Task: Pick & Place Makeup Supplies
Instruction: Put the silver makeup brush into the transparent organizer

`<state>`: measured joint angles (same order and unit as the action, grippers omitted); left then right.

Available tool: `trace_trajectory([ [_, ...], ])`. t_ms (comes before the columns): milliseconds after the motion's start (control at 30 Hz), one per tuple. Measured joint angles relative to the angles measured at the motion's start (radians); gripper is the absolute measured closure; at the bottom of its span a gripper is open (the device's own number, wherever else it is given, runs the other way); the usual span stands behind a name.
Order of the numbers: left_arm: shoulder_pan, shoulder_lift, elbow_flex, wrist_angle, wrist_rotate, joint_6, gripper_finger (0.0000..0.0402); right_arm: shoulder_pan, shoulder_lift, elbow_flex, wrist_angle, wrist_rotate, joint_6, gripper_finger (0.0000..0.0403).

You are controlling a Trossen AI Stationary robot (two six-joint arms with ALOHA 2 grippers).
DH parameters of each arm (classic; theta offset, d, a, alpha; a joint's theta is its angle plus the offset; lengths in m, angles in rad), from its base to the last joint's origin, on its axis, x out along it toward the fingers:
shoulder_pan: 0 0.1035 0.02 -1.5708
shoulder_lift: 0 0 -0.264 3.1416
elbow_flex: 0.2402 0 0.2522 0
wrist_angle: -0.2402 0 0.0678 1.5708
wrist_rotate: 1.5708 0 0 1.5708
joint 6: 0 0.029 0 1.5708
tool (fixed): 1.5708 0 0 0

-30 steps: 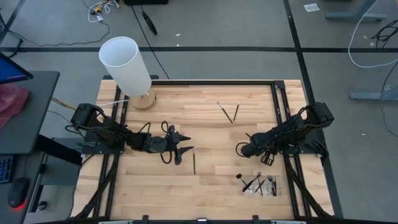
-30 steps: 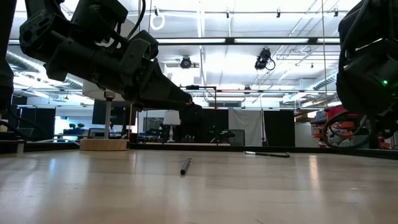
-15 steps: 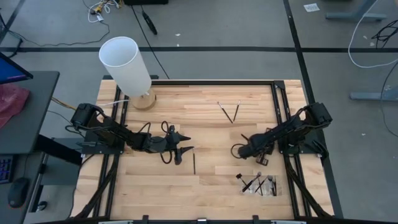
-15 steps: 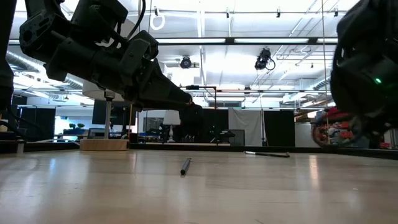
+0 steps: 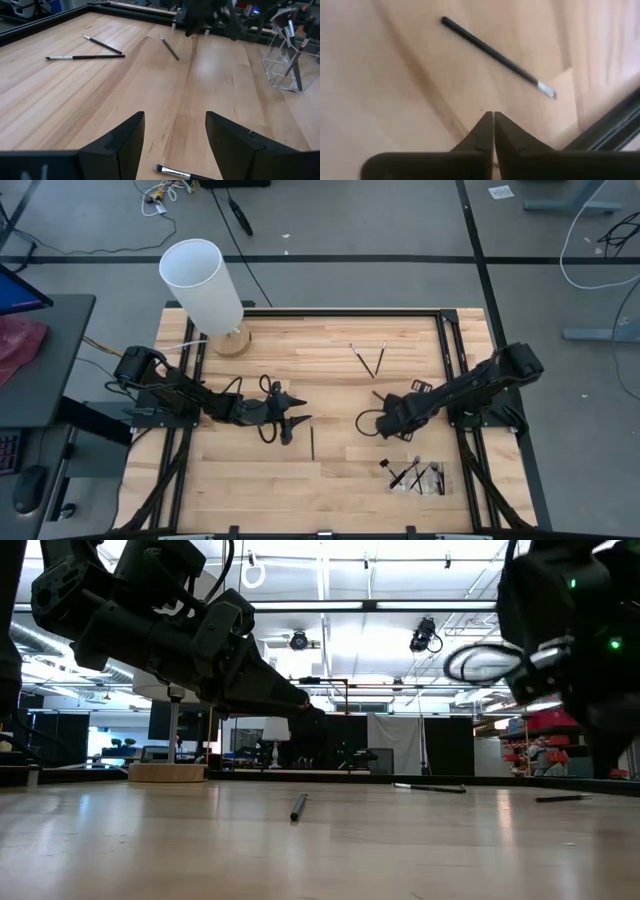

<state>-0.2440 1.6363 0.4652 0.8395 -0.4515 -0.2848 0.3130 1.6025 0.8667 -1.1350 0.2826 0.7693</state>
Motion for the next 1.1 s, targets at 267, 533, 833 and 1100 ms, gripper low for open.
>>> trace_trajectory([
  [267,0.000,0.000,0.000,0.000,0.000,0.007,0.0189,-0.033,-0.252,-0.154,0.103,0.160,0.359,0.0308],
  [533,0.001,0.000,0.000,0.000,0.000,0.008,0.0189,-0.174,-0.364,-0.406,0.730,0.312,0.365,0.0155],
  [833,0.001,0.000,0.000,0.000,0.000,0.009,0.0189,-0.370,-0.213,-0.432,1.029,0.413,0.230,0.0122],
  [1100,0.001,0.000,0.000,0.000,0.000,0.011,0.0189,-0.455,-0.069,-0.420,1.178,0.368,0.182,0.0150],
])
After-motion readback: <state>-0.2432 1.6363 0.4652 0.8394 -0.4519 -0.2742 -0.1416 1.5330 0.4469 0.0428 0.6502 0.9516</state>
